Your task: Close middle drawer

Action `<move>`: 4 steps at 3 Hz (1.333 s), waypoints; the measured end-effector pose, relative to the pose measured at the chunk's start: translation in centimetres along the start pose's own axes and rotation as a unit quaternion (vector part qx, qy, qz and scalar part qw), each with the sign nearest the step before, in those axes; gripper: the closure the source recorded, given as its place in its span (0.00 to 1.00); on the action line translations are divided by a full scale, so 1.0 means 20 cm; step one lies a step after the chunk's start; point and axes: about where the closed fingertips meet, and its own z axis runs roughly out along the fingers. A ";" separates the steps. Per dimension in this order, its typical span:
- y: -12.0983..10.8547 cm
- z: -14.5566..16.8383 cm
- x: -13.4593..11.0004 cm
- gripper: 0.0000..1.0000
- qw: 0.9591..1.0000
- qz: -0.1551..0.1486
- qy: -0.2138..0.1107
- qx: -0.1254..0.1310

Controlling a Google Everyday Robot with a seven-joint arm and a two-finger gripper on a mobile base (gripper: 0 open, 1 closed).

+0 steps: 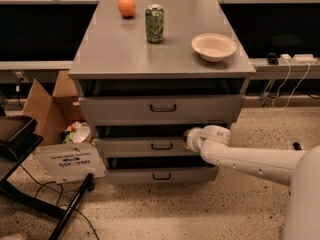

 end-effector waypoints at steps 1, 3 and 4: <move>-0.01 0.00 -0.01 1.00 1.000 -0.004 -0.002 0.004; -0.01 0.00 -0.01 0.82 1.000 -0.004 -0.002 0.004; -0.01 0.00 -0.01 0.50 1.000 -0.004 -0.002 0.004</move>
Offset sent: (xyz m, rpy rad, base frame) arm 0.1159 0.0539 0.0343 -0.0525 -0.2596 0.1389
